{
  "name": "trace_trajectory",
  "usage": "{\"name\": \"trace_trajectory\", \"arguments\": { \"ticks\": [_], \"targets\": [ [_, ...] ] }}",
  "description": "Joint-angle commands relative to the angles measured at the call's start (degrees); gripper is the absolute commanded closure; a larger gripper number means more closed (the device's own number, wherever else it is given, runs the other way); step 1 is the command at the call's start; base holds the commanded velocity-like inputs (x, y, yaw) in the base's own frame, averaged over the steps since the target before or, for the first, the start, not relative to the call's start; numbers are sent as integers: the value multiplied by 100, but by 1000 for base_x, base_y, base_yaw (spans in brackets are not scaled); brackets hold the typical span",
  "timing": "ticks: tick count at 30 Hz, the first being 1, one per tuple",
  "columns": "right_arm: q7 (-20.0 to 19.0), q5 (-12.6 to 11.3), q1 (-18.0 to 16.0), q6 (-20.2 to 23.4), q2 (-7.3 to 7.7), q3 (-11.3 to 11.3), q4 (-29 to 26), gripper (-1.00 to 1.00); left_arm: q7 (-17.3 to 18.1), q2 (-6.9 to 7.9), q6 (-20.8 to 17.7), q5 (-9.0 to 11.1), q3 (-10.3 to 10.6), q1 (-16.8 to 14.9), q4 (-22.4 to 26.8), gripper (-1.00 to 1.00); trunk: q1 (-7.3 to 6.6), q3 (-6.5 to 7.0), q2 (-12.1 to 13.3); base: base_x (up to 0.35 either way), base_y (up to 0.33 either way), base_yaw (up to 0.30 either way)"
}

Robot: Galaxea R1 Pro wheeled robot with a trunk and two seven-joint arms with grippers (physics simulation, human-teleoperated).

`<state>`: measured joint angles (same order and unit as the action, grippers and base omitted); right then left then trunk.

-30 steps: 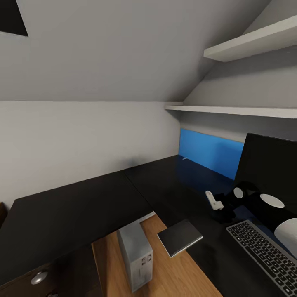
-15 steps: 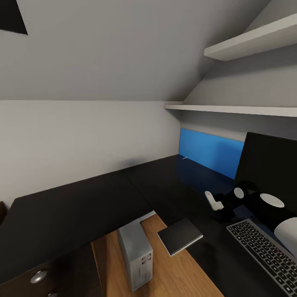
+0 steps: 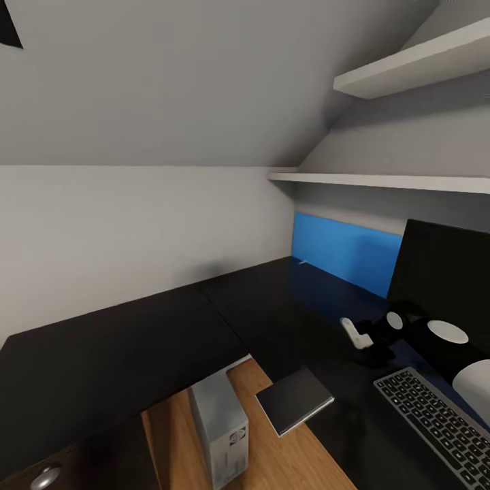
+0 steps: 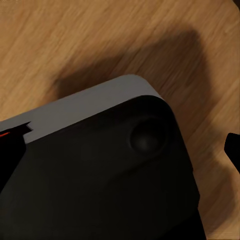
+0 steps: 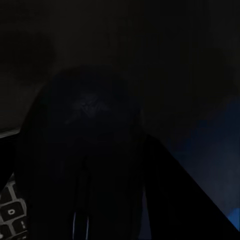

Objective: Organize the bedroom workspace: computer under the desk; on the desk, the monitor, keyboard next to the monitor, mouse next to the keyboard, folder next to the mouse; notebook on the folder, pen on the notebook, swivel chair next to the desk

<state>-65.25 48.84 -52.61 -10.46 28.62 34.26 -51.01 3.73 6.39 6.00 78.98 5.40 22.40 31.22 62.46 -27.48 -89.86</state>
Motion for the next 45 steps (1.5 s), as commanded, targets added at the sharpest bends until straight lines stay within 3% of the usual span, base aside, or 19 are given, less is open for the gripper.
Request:
{"name": "trace_trajectory", "arguments": {
  "ticks": [1, 20, 34, 42, 45],
  "targets": [
    [3, 24, -6, -26, 4, 12, 14, 100, 9, 6, 41, 49, 47, 1, 3, -100, 0, -5, -3, 2, 0, -59],
    [-82, 20, -13, -26, 3, 28, -11, 100, 112, 2, 50, 25, 66, 1, -11, -100, 0, -5, -3, 52, -13, -8],
    [-76, 33, 9, -26, -1, 63, 41, 100, 145, 51, -36, 125, 24, -6, -54, -100, 0, -5, -3, 13, -3, -67],
    [-1, 27, 21, -26, -7, 80, 47, 100, 123, 66, -52, 142, 16, -8, -55, -100, 176, -149, -324, 0, 0, -13],
    [12, 28, 22, -26, -91, 70, 47, 100, 120, 71, -55, 144, 15, -8, -55, -100, 242, -203, -445, 0, 0, -1]
  ]
}}
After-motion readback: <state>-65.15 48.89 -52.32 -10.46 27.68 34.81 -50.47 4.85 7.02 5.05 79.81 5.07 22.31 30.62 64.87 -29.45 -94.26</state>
